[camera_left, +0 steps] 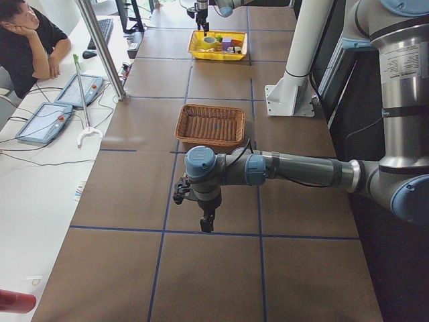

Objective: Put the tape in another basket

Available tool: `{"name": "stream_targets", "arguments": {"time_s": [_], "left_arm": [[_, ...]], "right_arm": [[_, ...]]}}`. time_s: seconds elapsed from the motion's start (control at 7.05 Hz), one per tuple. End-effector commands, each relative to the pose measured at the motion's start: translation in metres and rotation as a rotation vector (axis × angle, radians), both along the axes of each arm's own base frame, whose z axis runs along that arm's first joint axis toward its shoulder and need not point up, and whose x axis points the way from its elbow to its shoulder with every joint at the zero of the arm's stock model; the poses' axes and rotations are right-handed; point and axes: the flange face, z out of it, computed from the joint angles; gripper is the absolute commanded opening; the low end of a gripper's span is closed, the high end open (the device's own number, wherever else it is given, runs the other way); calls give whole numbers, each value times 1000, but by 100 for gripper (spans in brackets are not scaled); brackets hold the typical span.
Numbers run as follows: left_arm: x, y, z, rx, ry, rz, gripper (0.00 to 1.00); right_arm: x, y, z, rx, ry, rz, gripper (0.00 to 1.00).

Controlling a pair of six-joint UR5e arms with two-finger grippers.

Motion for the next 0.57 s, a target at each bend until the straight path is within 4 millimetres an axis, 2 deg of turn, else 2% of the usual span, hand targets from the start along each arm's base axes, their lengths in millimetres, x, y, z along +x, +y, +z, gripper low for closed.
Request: {"name": "stream_targets", "arguments": {"time_s": [0.0,0.14,0.28,0.43], "left_arm": [[1,0,1,-1,-1,2,100],[1,0,1,-1,-1,2,100],[0,0,1,-1,-1,0,100],[1,0,2,-3,-1,2,100]], "right_arm": [[-12,6,22,-14,2,-17,100],[-16,7,26,-22,6,-26,99],[-24,10,34,-34,14,-40,94],[-25,10,36,-31,16,-47,79]]}}
